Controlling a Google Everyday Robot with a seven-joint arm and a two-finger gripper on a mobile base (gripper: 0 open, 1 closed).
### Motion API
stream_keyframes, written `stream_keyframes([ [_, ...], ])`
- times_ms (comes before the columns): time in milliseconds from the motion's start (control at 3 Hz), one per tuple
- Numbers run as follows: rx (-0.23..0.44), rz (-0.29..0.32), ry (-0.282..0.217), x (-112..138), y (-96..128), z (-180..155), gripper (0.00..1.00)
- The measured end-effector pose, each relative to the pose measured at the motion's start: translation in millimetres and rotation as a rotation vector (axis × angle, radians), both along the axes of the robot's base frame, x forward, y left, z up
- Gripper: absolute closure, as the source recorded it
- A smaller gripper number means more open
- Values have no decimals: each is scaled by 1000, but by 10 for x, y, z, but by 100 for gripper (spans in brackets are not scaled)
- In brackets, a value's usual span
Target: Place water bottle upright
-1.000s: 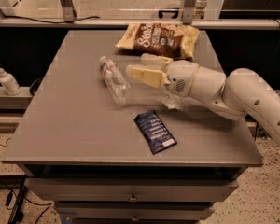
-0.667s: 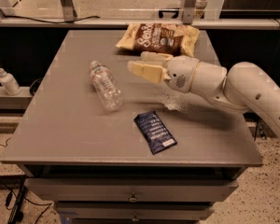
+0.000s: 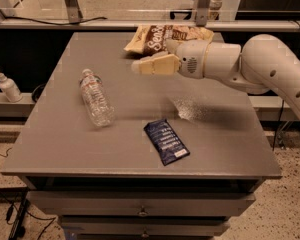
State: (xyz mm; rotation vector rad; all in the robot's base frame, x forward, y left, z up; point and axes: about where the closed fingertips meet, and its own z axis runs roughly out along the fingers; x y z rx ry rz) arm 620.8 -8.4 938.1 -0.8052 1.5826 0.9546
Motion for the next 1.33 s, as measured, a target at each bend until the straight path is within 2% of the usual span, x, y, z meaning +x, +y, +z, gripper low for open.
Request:
stream_keyframes([
  [667, -139, -5, 112, 232, 308, 28, 0],
  [1333, -337, -38, 249, 305, 698, -214, 0],
])
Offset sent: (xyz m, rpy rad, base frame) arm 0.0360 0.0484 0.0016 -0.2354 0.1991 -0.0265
